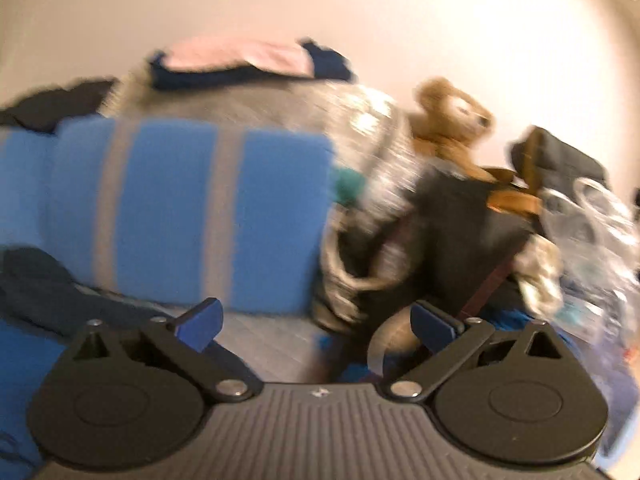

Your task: Fold clothes

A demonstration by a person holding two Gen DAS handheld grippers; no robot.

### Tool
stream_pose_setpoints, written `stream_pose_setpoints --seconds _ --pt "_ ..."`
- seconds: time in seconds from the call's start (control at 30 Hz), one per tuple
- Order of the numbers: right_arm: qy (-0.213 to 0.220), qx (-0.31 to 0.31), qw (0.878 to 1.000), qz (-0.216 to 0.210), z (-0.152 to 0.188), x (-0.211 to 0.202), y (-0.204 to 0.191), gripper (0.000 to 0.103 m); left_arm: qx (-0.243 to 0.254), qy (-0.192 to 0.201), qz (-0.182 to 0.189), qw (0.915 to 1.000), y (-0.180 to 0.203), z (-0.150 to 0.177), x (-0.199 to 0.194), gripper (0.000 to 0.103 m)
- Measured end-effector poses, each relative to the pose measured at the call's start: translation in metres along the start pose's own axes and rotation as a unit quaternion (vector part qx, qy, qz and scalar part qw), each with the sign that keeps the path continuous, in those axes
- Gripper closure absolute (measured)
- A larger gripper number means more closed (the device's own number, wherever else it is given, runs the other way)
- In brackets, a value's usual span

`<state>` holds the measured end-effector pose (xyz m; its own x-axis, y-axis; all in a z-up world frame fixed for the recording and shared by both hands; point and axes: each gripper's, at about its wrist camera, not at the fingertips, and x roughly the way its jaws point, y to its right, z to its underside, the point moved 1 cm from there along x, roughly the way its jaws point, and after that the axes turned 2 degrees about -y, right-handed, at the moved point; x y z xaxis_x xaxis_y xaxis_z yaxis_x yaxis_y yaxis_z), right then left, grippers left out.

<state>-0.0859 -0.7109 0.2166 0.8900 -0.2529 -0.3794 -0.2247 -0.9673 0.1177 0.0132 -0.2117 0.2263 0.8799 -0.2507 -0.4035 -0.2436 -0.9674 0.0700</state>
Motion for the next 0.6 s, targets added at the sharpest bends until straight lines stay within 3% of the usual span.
stream_pose_setpoints --seconds 0.2,0.37,0.6 --pt "0.035 0.024 0.996 -0.081 -0.05 -0.013 -0.062 0.0 0.005 0.042 -0.051 0.9978 -0.03 -0.045 -0.029 0.021" --pt "0.044 0.023 0.99 -0.13 -0.079 -0.024 -0.11 0.0 0.02 0.021 -0.062 0.9977 -0.047 -0.052 -0.03 0.02" --pt "0.002 0.012 0.981 -0.193 -0.063 -0.017 -0.182 0.0 0.016 0.008 -0.067 0.9976 -0.073 -0.035 -0.021 0.02"
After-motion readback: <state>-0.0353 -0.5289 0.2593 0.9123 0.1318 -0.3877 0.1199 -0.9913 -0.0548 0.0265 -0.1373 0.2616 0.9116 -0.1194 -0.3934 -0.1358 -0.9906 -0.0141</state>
